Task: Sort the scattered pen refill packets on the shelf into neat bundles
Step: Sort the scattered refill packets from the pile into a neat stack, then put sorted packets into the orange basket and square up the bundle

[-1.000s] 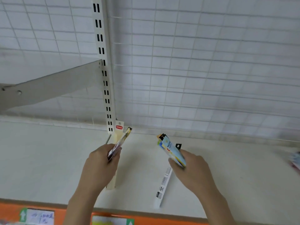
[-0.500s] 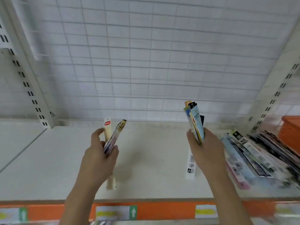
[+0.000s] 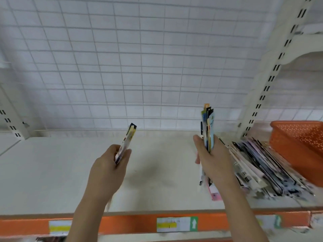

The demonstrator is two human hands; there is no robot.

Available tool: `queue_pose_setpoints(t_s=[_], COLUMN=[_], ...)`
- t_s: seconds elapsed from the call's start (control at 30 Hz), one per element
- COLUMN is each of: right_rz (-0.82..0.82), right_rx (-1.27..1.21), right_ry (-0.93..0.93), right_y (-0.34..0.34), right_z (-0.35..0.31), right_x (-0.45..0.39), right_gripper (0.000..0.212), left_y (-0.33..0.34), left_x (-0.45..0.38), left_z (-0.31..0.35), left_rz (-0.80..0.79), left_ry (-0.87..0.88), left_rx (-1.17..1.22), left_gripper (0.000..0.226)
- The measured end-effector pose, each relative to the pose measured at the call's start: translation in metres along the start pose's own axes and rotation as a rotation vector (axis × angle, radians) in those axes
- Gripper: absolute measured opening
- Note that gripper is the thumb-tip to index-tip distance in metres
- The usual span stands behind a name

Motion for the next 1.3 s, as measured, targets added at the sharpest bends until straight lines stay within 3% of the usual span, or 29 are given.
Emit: queue_pose_setpoints(t_s=[0.07,0.17,0.4,0.7,0.87,1.07,1.17,1.3], right_rz=[-0.019,-0.032,-0.042,-0.06,-0.125,0.076,0.18,0.205], right_rx=[0.017,0.044,-0.033,-0.177,-0.395,-0.458,-0.364,0.018], right_ry=[0.001,0.027,0.071,0.055,0.124,0.135,0.105,0.015], right_y=[0.006,0.003,-0.035,-0.135,-0.209,-0.306,-0.334,-0.346], right_z=[0.001,0.002,0.007,0.045,0.072,0.096,0.113,0.143], right_x=[-0.002,-0.007,-0.029,-0.051,-0.056,-0.083,-0.098,-0.114], right_gripper=[0.036,0.036,0.031,0.006,0.031,0.023,0.022,0.032], left_y=[0.003,0.01,0.037,0.131,0.193,0.225,0.23,0.228], left_x=[-0.006,-0.012,-0.01,0.031,0.078,0.114,0.119,0.11], left_z=[-0.004,-0.003,0.03,0.102,0.159,0.221,0.233,0.224], left_rz=[-0.027,-0.068,-0.106,-0.165,-0.145,-0.08,-0.046,-0.018], left_ry=[-0.04,-0.095,-0.04,-0.05,-0.097,0.016,0.03,0.025], left_rx=[0.099,0.291,0.295,0.295,0.469,0.475,0.431,0.312], left_gripper=[0.028,0.02,0.017,0.013,0.021,0.027,0.034,0.028])
Point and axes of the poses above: each hand's wrist, its own x-axis away from the middle knuckle, its own y-axis out of the palm, z = x × y, the point moved 5 cm from there along -x, towards the middle knuckle, and after that the axes turned 3 degrees about -y, right-handed, at the moved point
